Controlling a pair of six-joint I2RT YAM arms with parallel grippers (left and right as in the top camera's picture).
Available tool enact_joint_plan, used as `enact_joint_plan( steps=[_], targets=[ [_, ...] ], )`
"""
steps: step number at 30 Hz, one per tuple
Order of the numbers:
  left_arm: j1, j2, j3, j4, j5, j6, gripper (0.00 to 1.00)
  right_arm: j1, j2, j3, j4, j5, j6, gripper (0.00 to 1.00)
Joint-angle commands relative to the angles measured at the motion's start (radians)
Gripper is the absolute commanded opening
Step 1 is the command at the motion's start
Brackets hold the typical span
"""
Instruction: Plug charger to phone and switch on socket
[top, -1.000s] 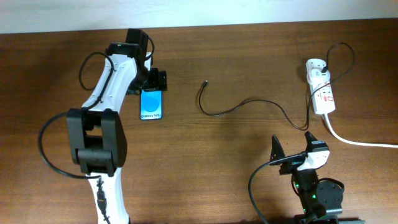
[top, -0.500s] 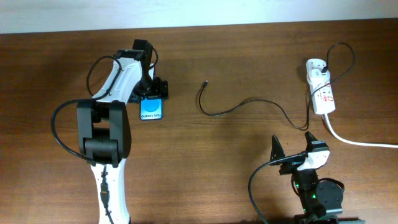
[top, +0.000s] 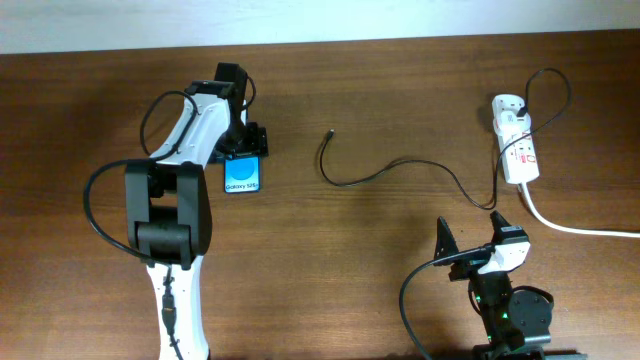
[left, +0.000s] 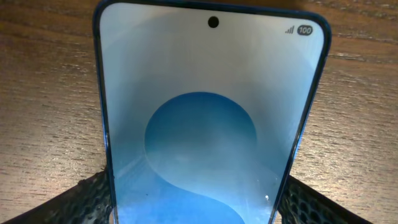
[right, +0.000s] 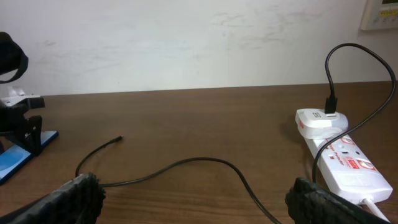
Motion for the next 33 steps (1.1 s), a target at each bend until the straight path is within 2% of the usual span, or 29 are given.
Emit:
enact_joint_plan(
  steps=[1, 2, 4, 16, 22, 26, 28, 31, 33],
  targets=[
    [-0.011, 0.017, -0.034, 0.001, 0.020, -0.042, 0.83, -0.006, -0.006, -0.007, -0.002, -0.006, 0.000, 0.98],
    [-0.011, 0.017, -0.034, 0.000, 0.020, -0.042, 0.83, -0.006, -0.006, -0.007, -0.002, -0.006, 0.000, 0.99],
    [-0.011, 0.016, -0.031, -0.001, 0.020, -0.042, 0.77, -0.006, -0.007, -0.007, -0.002, -0.006, 0.000, 0.98],
    [-0.010, -0.029, 0.210, -0.213, 0.031, -0.068, 0.76, -0.006, -0.006, -0.007, -0.002, -0.006, 0.000, 0.98],
    [0.001, -0.038, 0.254, -0.244, 0.216, -0.114, 0.69, -0.006, -0.006, -0.007, -0.002, -0.006, 0.000, 0.98],
    [0.018, -0.039, 0.254, -0.246, 0.318, -0.144, 0.27, -0.006, -0.006, -0.007, -0.001, -0.006, 0.000, 0.98],
    [0.025, -0.038, 0.254, -0.248, 0.373, -0.181, 0.11, -0.006, -0.006, -0.007, -0.001, -0.006, 0.000, 0.98],
    [0.031, -0.038, 0.254, -0.273, 0.400, -0.234, 0.00, -0.006, -0.006, -0.007, -0.001, -0.006, 0.000, 0.98],
    [0.036, -0.038, 0.254, -0.296, 0.399, -0.322, 0.00, -0.006, -0.006, -0.007, 0.000, -0.002, 0.000, 0.98]
  ],
)
